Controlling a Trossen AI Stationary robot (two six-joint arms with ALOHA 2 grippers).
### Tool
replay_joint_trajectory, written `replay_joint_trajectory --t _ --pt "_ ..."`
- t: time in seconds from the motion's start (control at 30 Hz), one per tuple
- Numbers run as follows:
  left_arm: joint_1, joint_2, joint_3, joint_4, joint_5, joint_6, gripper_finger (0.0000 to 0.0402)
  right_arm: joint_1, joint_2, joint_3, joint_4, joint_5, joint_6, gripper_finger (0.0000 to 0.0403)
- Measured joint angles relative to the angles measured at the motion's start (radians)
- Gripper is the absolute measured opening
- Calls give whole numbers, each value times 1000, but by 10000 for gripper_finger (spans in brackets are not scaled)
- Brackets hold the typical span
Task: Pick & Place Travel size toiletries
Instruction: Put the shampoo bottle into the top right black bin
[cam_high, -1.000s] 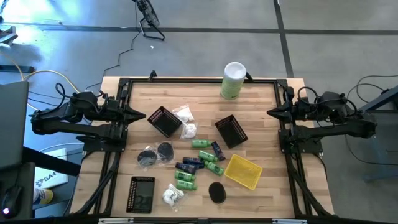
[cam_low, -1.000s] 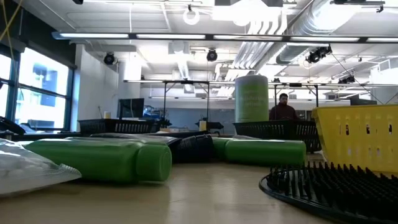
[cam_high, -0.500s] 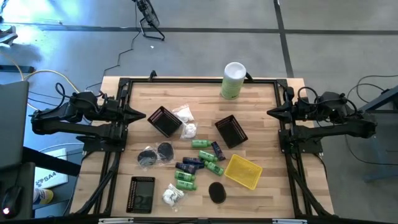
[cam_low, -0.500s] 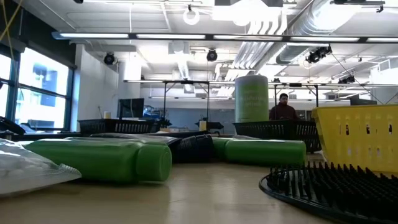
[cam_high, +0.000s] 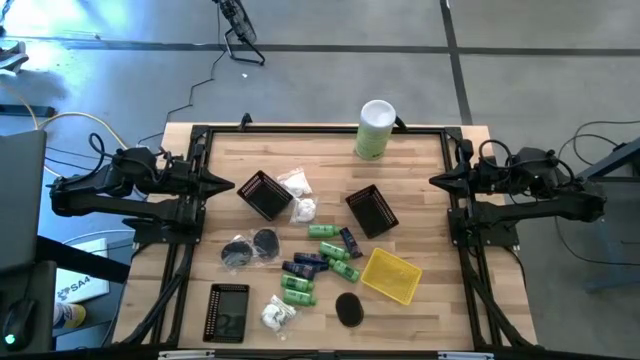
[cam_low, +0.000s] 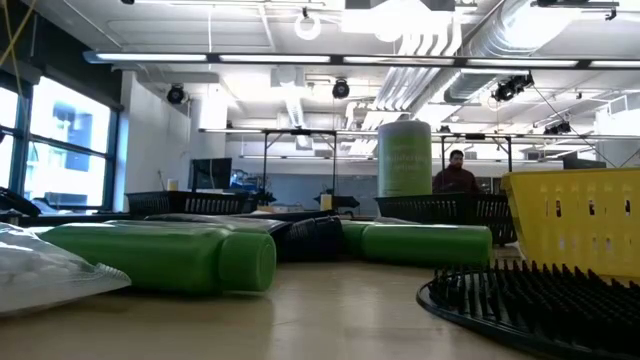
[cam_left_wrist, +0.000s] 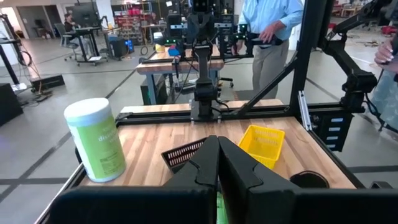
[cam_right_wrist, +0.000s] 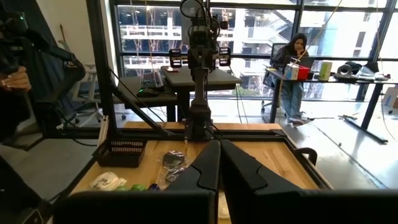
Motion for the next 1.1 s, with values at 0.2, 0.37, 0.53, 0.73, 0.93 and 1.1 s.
replay_joint_trajectory --t 0.2,0.37,0.53,0.73,0.93,1.1 --pt "0 0 -2 -38 0 3 2 0 0 0 -17 -1 39 5" --pt "0 3 -33 -41 -1 24 2 0 0 0 -30 -2 56 5" --pt "0 2 -45 -38 -1 25 2 0 0 0 -42 -18 96 5" --pt "0 2 -99 8 10 57 2 0 0 -42 -40 -114 99 5" --pt "0 3 -211 132 29 58 2 0 0 -137 27 -137 99 5" --pt "0 2 -315 233 30 58 2 0 0 -239 139 -137 100 5"
